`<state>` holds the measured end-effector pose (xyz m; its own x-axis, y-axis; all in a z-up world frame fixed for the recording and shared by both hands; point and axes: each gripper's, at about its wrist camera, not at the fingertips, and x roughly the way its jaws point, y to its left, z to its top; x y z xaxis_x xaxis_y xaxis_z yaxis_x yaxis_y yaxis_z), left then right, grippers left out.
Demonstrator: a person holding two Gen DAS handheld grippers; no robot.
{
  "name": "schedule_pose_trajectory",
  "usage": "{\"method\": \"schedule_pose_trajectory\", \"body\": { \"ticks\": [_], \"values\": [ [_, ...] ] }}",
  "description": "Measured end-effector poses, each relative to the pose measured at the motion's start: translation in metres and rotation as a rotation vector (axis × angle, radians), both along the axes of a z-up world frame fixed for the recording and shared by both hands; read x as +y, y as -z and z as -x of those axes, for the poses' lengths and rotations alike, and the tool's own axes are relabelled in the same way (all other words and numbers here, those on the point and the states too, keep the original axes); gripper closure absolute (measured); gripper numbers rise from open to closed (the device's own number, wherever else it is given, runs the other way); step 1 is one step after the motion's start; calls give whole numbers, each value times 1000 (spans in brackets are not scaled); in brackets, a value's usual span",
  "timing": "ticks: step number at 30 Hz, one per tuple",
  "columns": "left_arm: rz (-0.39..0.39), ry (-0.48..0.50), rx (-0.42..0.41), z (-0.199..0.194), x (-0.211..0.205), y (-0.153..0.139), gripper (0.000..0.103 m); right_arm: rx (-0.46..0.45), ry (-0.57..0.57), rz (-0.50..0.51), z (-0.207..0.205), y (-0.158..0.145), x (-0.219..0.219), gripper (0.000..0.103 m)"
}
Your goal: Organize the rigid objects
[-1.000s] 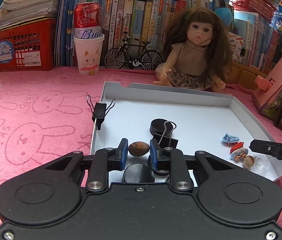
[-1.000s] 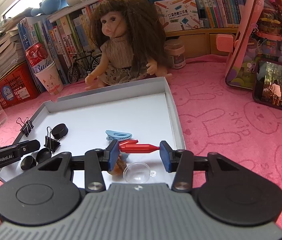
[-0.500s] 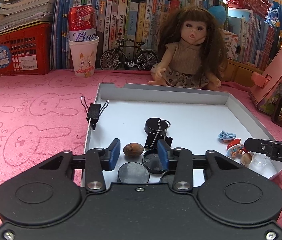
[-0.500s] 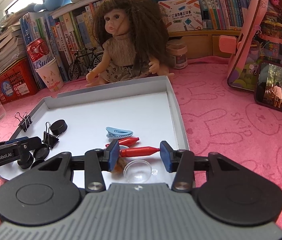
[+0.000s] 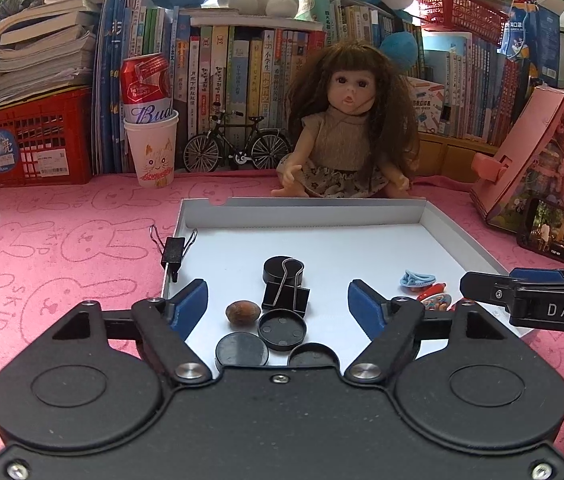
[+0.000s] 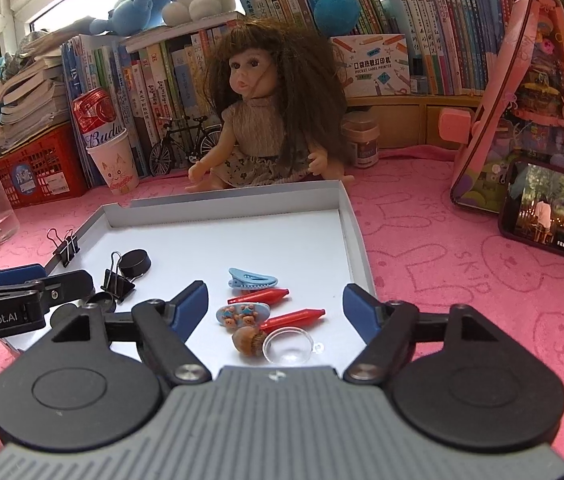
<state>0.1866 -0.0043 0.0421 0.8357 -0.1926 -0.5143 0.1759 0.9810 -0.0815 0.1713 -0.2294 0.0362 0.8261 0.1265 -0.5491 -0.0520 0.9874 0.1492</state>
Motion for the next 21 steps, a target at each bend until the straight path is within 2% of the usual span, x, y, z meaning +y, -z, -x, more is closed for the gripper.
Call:
{"method": "schedule_pose_trajectory", "body": {
  "ticks": [8, 15, 21],
  "values": [
    [6, 20, -13, 24, 1, -8, 20, -26, 14, 23, 20, -3, -1, 12],
    [20, 40, -17, 50, 4, -9, 19, -49, 22, 22, 41, -6, -2, 12],
    [33, 49, -8, 68, 6, -6, 19, -64, 14, 41, 58, -5, 3, 7]
  ]
}}
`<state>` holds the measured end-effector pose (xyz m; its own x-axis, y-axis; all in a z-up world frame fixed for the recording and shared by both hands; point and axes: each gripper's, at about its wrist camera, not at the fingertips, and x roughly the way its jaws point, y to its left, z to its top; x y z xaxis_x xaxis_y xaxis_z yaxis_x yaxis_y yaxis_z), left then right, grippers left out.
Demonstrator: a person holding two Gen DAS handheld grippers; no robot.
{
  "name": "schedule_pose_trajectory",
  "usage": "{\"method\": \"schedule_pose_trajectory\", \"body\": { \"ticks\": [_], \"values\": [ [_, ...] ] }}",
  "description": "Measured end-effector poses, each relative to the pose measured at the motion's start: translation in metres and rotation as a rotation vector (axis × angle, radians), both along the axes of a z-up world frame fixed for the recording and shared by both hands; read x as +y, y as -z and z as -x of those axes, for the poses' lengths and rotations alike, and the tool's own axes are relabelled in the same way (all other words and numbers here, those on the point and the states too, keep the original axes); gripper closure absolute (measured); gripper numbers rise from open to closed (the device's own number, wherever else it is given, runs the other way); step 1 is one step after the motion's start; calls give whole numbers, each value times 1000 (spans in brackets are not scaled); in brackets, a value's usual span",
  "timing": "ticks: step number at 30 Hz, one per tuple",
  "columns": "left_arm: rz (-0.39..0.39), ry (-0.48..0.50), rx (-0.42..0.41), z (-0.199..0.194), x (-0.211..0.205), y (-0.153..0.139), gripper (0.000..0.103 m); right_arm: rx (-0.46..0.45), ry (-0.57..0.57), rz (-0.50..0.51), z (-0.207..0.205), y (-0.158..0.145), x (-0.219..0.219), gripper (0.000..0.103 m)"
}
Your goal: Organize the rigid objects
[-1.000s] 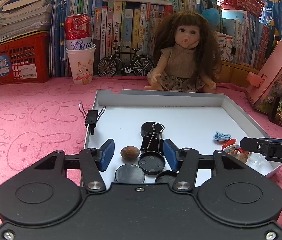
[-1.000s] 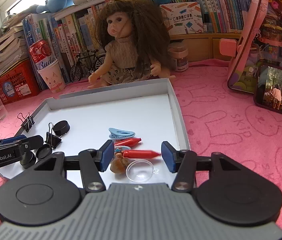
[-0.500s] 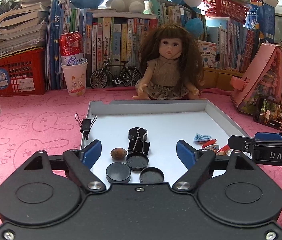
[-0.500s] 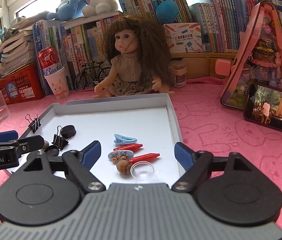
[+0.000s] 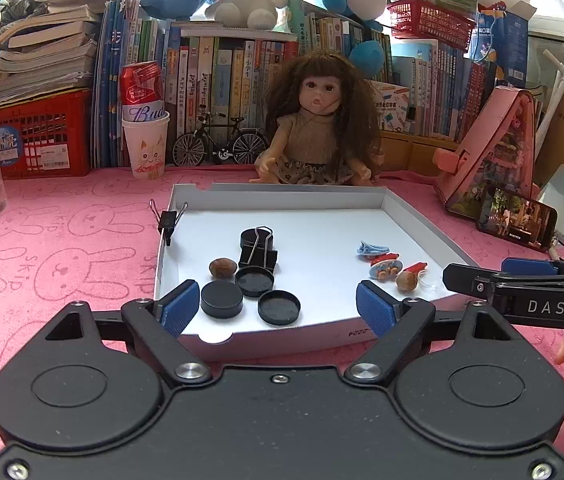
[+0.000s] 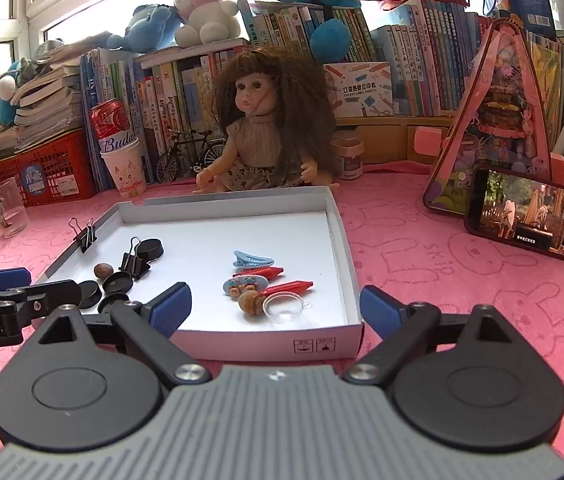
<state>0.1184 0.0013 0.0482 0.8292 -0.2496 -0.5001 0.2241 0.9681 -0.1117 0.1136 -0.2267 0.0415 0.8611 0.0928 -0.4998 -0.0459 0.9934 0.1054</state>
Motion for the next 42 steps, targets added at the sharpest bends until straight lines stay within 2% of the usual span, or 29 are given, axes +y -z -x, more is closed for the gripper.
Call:
{"method": "schedule_pose_trajectory", "body": {
  "ticks": [12, 28, 32, 42],
  "values": [
    [-43, 1, 26, 20, -4, 17, 18, 50, -17, 56, 10, 17, 10, 5],
    [-117, -43, 106, 14, -15, 41, 17, 151, -5, 100, 1, 34, 14, 0],
    [-135, -51, 99, 13, -17, 44, 14, 177, 1, 93, -2, 37, 13, 0],
    [-129, -60, 107, 10, -16, 44, 9, 183, 1, 109, -2, 37, 14, 0]
  ]
}}
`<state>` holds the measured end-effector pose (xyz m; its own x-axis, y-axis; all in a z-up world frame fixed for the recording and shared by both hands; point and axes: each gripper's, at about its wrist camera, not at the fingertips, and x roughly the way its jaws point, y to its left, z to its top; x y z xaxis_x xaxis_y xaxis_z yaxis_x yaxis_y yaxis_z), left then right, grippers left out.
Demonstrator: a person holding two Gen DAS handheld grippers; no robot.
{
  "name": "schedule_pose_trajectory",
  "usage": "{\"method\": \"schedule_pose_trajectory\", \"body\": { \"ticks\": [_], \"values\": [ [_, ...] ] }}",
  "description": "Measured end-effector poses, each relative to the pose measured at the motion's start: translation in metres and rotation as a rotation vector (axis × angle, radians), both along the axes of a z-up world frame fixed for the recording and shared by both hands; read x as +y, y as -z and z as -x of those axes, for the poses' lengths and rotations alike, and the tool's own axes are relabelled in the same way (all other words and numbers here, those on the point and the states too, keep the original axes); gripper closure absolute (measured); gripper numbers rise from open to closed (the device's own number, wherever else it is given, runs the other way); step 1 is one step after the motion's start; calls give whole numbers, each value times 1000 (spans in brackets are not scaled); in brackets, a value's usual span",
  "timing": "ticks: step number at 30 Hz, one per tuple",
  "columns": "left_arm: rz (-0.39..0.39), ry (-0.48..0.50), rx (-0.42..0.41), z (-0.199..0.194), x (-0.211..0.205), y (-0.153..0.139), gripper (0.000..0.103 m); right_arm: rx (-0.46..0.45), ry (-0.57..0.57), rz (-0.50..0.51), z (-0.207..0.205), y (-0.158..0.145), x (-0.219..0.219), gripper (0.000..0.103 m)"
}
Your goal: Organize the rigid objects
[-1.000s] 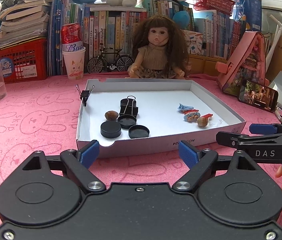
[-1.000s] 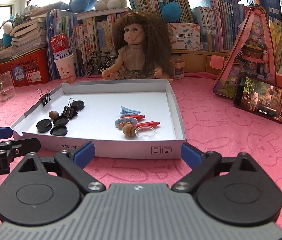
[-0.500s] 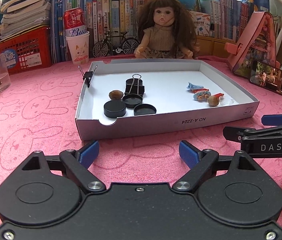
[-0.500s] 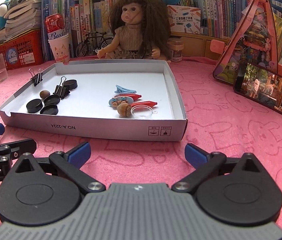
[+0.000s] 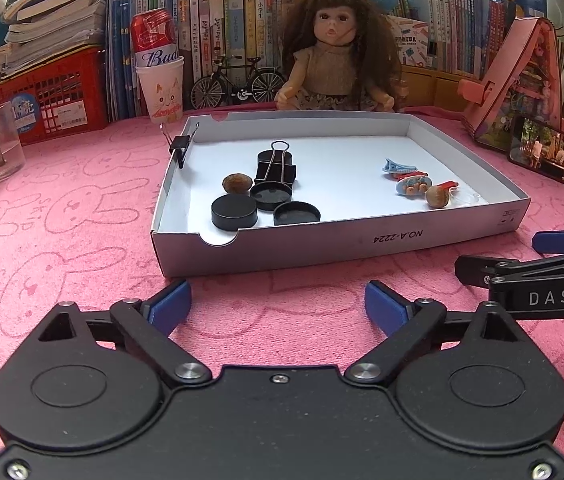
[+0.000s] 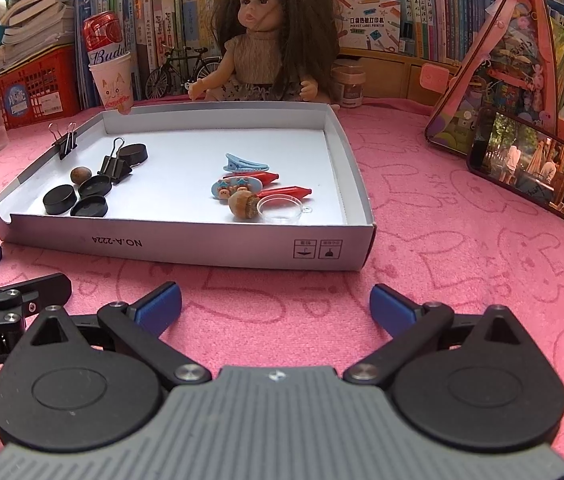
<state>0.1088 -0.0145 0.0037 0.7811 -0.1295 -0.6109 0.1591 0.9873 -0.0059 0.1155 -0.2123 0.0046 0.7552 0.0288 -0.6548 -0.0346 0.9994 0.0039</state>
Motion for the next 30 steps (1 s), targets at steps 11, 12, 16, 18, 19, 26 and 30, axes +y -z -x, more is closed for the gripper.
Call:
{"method": "schedule_pose_trajectory", "body": {
  "ticks": [11, 12, 16, 18, 19, 26, 30],
  "values": [
    [-8, -18, 13, -3, 0, 1, 1, 1, -1, 2, 0, 0, 0, 0],
    [-8, -19, 14, -3, 0, 1, 1, 1, -1, 2, 0, 0, 0, 0],
    [-9, -21, 15, -3, 0, 1, 1, 1, -1, 2, 0, 0, 0, 0],
    [-9, -21, 15, -3, 0, 1, 1, 1, -1, 2, 0, 0, 0, 0],
    [-9, -21, 15, -3, 0, 1, 1, 1, -1, 2, 0, 0, 0, 0],
    [-8, -21, 15, -3, 0, 1, 0, 1, -1, 2, 0, 0, 0, 0],
    [-8, -21, 15, -3, 0, 2, 0, 1, -1, 2, 0, 0, 0, 0]
  ]
}}
